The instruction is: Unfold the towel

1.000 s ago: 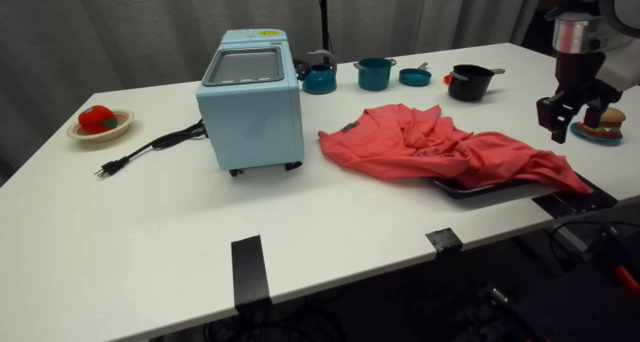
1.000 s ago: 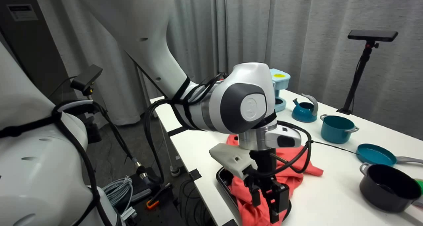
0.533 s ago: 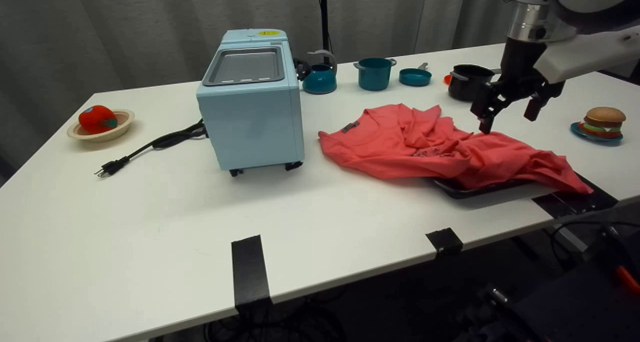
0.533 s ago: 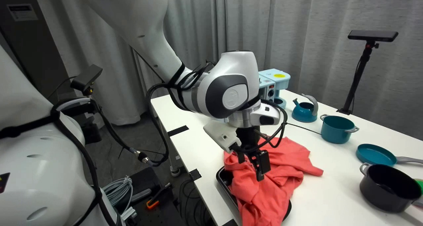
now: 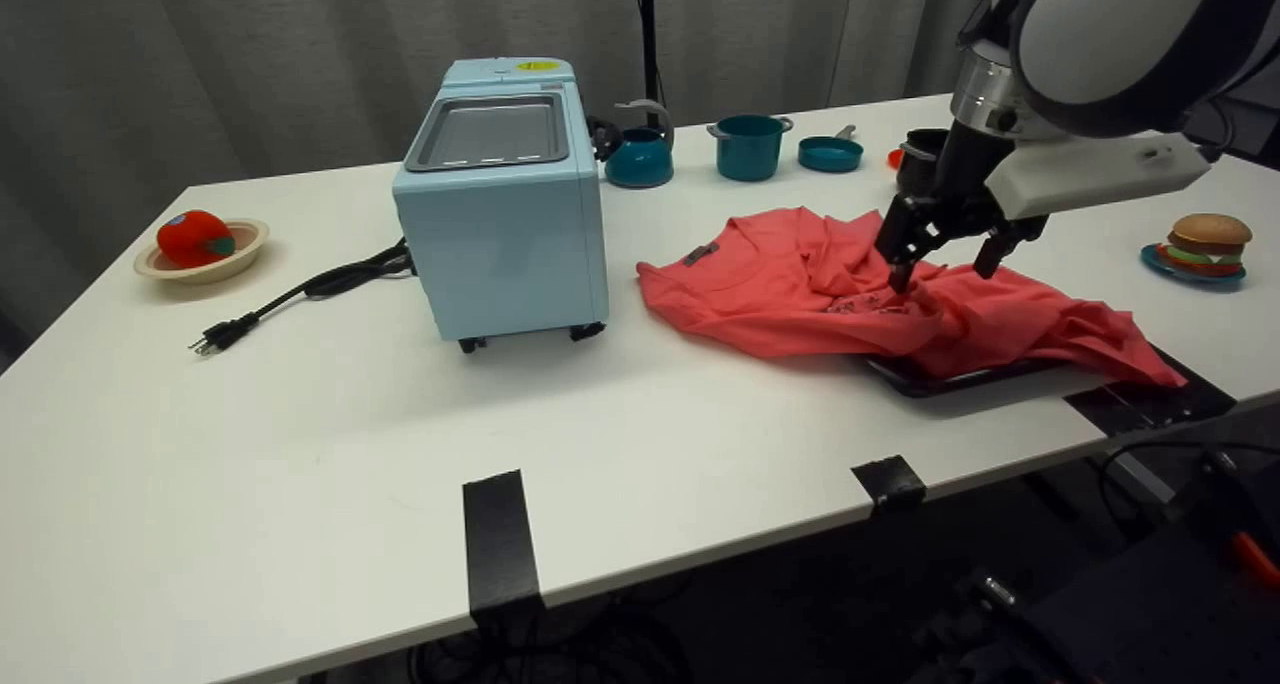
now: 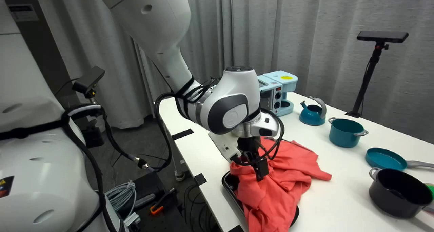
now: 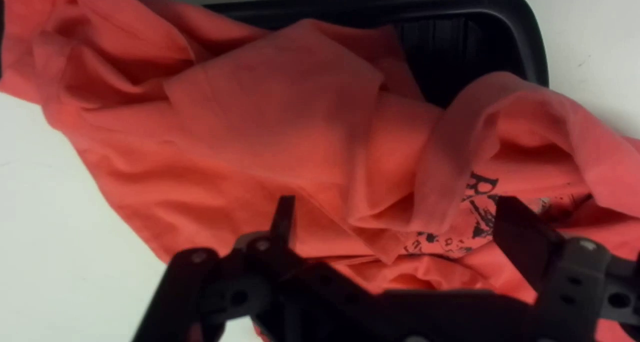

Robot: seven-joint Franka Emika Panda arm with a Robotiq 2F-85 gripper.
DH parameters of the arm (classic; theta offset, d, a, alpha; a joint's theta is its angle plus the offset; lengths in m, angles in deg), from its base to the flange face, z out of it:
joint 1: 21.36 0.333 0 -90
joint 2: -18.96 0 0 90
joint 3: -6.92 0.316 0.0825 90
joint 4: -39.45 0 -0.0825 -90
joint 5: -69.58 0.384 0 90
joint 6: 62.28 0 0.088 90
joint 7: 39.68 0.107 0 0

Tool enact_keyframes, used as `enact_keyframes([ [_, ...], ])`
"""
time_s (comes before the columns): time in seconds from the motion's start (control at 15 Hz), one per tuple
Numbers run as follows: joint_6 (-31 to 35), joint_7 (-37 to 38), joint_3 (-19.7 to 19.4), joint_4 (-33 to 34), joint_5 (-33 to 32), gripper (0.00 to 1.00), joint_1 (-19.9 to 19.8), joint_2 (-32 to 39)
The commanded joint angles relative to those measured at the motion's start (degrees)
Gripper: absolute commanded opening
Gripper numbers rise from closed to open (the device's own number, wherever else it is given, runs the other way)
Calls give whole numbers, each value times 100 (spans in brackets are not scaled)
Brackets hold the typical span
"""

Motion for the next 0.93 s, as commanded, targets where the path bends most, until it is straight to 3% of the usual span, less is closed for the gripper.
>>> enact_keyframes([
  [0.0, 320, -172, 1, 53, 350, 72, 122, 440],
  [0.6, 295, -491, 131, -12, 809, 3, 244, 395],
  [0.87, -48, -973, 313, -201, 1170, 0, 246, -83],
])
